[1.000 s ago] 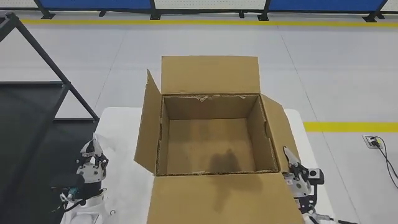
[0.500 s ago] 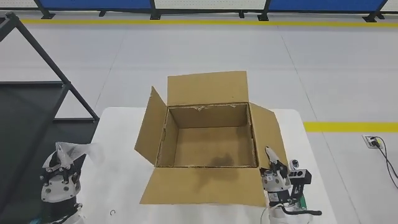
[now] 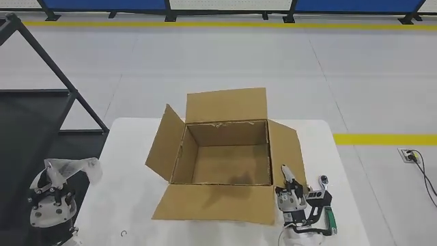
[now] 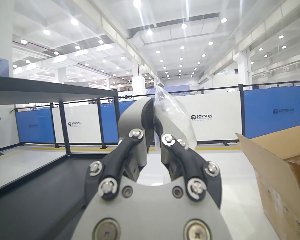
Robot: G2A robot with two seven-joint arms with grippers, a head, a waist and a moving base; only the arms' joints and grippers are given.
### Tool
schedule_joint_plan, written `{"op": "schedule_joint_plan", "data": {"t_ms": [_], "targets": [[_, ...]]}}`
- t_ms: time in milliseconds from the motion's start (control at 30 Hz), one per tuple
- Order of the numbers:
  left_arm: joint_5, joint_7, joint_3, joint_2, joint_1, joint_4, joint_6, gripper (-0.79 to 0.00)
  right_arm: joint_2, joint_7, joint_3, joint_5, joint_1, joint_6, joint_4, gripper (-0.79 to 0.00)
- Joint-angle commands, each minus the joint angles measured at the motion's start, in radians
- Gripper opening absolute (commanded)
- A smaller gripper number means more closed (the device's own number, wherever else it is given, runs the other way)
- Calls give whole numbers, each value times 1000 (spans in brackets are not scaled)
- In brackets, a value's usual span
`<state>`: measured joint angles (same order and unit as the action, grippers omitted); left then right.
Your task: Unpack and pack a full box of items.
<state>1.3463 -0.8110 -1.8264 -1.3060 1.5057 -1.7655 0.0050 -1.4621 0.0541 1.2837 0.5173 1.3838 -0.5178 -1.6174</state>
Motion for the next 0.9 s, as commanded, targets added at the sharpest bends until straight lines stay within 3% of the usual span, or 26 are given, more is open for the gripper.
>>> {"op": "schedule_joint_plan", "data": {"t_ms": [0,100,167,200,433,867], "targets": [[1,0,0,0,-1,3,-2,-785,-2,-6,-11,-14,-1,-2,6,-785],[0,-2,1,0,-2,7,-7,-785,-5,-13,-19,-28,-6,8,13,-785],[0,-4,1,-1,-2,9,-10,-785,-6,-16,-22,-36,-7,15,15,-446],[-1,-5,1,-1,-2,11,-12,-785,-6,-16,-22,-40,-6,21,15,0],[-2,-9,11,-2,5,18,-23,-785,-1,-7,-4,-96,17,81,-21,0],[18,-7,37,-4,11,18,-39,-785,32,67,130,-251,160,288,-249,0]]}}
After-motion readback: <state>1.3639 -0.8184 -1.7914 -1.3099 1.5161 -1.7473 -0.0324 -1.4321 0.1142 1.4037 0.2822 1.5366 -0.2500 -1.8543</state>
